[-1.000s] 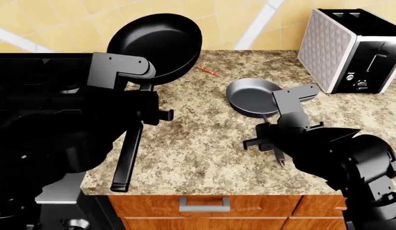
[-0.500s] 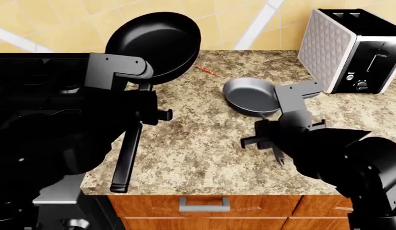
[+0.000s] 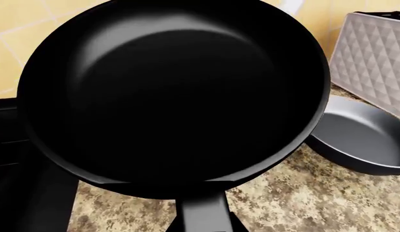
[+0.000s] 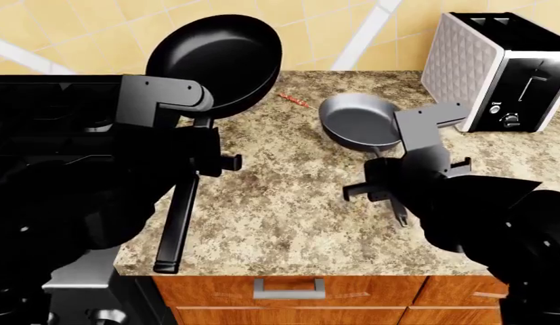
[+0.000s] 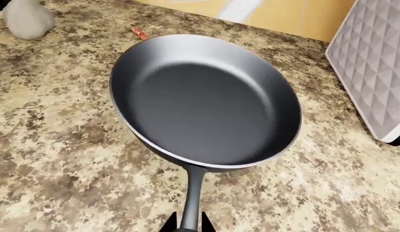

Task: Place both pans onto different burners. Then place the garlic and the kebabs on different pans.

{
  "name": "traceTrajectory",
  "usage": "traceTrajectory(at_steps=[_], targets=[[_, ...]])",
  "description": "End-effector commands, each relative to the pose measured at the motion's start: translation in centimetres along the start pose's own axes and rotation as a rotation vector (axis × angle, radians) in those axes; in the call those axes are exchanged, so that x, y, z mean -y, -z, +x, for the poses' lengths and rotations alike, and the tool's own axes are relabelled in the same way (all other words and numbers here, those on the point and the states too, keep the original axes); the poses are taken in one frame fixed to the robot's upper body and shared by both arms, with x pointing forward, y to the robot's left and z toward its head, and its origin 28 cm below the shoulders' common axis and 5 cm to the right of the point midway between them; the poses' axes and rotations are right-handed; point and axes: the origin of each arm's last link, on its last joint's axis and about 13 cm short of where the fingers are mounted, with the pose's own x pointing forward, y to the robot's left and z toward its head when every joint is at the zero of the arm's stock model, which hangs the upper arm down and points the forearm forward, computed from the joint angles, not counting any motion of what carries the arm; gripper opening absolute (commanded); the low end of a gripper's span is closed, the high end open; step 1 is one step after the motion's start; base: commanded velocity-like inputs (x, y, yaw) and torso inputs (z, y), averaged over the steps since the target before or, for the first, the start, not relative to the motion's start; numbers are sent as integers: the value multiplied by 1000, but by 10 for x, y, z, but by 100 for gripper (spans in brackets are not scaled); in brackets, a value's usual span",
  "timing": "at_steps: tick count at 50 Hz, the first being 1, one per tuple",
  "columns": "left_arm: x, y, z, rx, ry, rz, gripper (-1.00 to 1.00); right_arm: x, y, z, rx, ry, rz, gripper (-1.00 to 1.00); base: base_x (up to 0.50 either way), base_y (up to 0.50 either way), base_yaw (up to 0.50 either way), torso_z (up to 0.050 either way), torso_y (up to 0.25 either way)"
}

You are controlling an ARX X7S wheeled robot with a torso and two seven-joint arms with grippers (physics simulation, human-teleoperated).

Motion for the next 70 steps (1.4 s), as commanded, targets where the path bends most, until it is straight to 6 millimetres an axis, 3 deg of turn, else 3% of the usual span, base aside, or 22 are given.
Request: traceTrajectory(at_steps=[1, 20, 70], targets=[[-4, -15, -3, 94, -42, -14, -100, 6, -16, -9, 100, 109, 2, -100, 0, 0, 0, 10, 0], [-5, -15, -5, 103, -38, -11, -100, 3, -21, -15, 142, 125, -9, -100, 0, 27, 0, 1, 5], [-6, -19, -13, 125, -41, -16, -100, 0, -26, -20, 161, 134, -47, -100, -1, 499, 0, 1, 5]])
